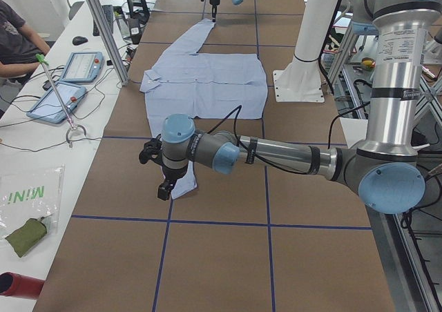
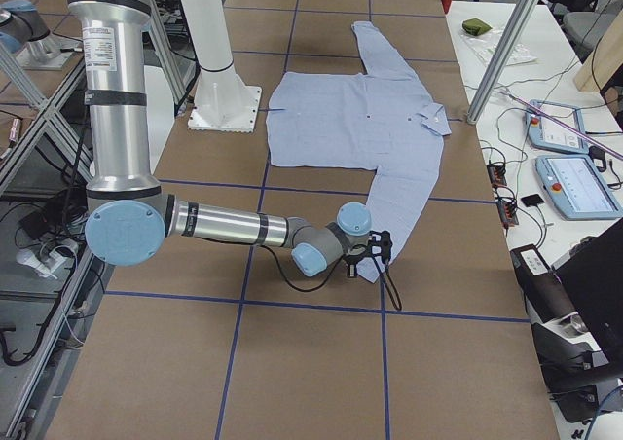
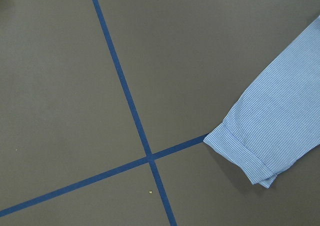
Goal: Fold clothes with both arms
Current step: 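Lower the right gripper onto the sleeve cuff nearest it and grasp, then carry the held sleeve across the shirt front toward the collar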
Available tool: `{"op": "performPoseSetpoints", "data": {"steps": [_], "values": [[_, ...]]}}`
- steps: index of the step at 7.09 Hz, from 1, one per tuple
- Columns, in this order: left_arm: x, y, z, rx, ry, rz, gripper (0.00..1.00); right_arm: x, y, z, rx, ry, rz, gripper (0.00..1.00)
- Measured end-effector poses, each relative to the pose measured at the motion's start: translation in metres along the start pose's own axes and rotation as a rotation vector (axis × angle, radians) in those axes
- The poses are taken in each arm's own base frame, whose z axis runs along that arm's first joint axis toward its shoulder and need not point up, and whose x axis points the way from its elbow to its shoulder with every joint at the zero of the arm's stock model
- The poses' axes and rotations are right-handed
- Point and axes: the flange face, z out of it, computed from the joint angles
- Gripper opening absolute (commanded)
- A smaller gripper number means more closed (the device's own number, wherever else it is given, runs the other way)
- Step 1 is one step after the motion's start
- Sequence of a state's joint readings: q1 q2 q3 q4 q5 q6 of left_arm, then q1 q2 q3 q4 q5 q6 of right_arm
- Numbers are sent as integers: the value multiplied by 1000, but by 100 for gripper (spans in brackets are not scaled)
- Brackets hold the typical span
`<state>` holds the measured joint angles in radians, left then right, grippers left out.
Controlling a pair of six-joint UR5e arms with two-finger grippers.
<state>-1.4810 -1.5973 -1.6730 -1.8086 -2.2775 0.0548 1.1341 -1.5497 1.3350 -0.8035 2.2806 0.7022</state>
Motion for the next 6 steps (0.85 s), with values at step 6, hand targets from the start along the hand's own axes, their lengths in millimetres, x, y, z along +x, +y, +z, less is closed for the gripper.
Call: {"op": "performPoseSetpoints", "data": {"steps": [6], "values": [[1,-6,-3,7,-9,13,99,-109,-24,-94,104,-199,-163,0]]}}
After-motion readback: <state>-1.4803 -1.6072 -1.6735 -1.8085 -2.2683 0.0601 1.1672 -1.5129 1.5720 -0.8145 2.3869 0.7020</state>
